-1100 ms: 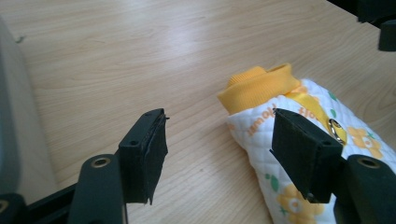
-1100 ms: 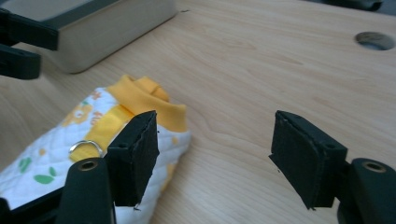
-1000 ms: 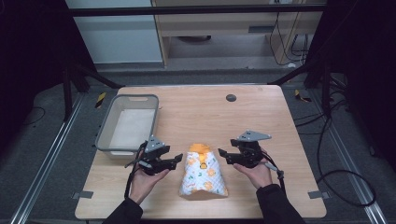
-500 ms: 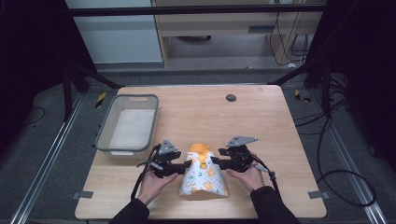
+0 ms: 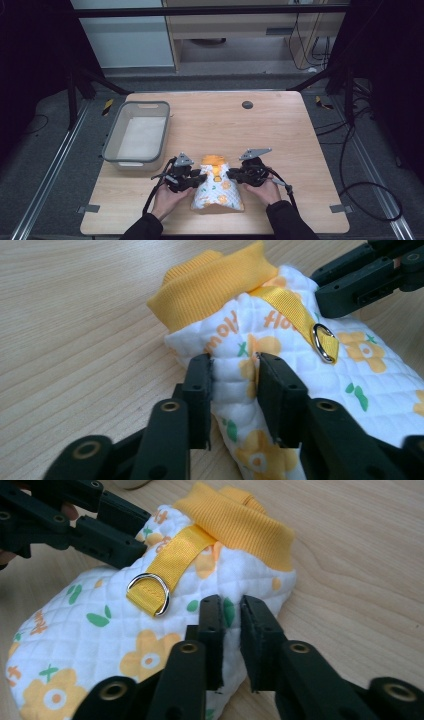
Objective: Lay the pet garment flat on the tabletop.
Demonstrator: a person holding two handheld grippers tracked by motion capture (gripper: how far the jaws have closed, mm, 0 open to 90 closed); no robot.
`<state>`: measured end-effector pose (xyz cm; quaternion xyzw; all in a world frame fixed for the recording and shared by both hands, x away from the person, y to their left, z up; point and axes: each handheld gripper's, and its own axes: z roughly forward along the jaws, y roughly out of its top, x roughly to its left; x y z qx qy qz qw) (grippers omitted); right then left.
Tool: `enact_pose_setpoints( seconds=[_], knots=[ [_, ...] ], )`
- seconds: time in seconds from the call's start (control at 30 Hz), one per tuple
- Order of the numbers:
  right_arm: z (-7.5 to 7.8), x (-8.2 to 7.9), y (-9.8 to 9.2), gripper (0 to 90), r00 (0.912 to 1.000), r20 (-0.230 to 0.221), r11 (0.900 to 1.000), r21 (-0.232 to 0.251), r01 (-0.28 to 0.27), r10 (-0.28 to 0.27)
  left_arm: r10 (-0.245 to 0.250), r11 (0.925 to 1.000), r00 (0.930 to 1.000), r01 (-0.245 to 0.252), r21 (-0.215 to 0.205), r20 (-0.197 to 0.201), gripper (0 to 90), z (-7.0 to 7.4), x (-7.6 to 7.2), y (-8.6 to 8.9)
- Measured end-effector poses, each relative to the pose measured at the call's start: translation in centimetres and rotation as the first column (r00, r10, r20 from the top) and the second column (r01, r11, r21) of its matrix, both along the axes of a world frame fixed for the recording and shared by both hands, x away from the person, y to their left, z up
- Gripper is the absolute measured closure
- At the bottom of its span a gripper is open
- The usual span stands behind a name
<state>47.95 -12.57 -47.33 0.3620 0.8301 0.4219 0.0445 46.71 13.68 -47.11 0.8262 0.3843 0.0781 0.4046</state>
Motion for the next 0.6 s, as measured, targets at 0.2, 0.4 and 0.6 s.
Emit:
enact_pose_setpoints(
  seconds=[0.2,0.4,0.6],
  knots=[
    [0.1,0.0,0.0,87.0,0.9998,-0.02,1.0,0.003,-0.003,0.003,0.0,0.9995,0.9995,-0.001,-0.03,-0.033,75.5,-0.2,0.2,0.3],
    [0.9,-0.3,-0.4,88.6,1.0,-0.003,1.0,0.028,-0.007,0.007,-0.005,0.9983,0.9999,0.005,-0.057,-0.011,87.3,0.7,-0.2,0.6],
    [1.9,-0.7,-1.2,89.0,0.9998,0.021,0.998,0.064,-0.002,0.001,-0.029,0.9981,0.9988,0.031,-0.053,0.039,88.0,1.8,-1.1,0.4]
  ],
)
